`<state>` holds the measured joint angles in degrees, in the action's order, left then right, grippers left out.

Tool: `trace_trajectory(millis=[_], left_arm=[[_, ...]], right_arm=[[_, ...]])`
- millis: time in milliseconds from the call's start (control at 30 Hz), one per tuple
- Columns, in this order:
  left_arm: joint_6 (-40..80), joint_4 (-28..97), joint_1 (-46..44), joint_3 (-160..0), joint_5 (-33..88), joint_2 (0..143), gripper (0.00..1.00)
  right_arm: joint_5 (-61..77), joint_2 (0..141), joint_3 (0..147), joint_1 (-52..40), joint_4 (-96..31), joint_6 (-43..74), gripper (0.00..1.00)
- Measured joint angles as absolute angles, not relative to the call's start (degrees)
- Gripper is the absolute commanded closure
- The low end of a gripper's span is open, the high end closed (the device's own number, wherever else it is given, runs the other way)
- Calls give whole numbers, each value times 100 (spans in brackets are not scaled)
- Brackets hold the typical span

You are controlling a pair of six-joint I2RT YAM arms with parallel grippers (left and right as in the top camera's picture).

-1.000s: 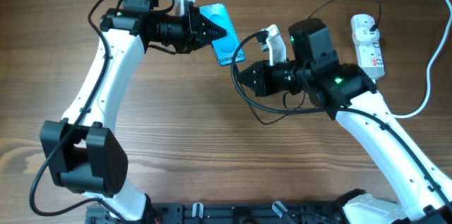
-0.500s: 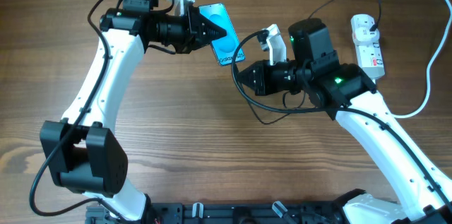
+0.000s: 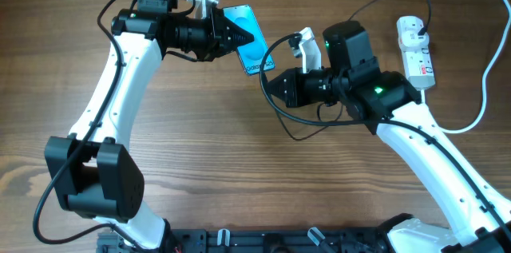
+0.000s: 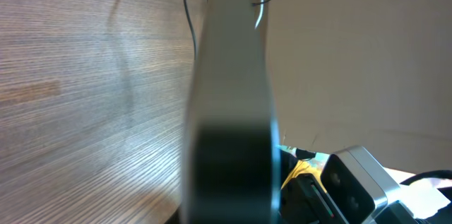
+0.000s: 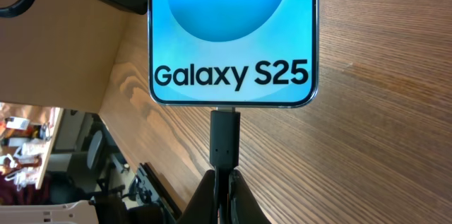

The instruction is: Plug charger to phone and switch on socket

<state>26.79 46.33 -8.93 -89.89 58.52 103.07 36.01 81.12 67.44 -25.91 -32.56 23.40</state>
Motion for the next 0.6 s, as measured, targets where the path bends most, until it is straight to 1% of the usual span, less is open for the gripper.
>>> trace_trajectory(millis=[200,267,333,400,433,467,500,533,600], left_arm=[[2639,4779,-888,-8995,5793,10307,96],[2637,4779,-884,-8995,5793,10307,96],[2620,4967,-923,-8993,5892,10307,96],[2622,4901,-993,-8991,5916,10307,96],[2622,4888,-998,-8991,5951,10307,96],[2622,4866,-998,-8991,5968,10307,96],[2622,4860,-998,-8991,5968,10307,96],[2622,4862,-1000,-8991,5990,10307,96],[2622,4888,-1039,-8991,6099,10307,96]], right_arm=[[3640,8117,6687,-2604,-3188,2401,95],[3640,8117,6687,-2604,-3155,2410,76],[3614,8145,6713,-2602,-2864,2434,61],[3612,8145,6711,-2611,-2910,2453,40],[3618,8149,6709,-2615,-2912,2447,30],[3618,8149,6709,-2615,-2910,2484,23],[3618,8149,6711,-2615,-2917,2458,21],[3605,8149,6711,-2615,-2915,2443,21],[3564,8152,6711,-2604,-2965,2416,27]])
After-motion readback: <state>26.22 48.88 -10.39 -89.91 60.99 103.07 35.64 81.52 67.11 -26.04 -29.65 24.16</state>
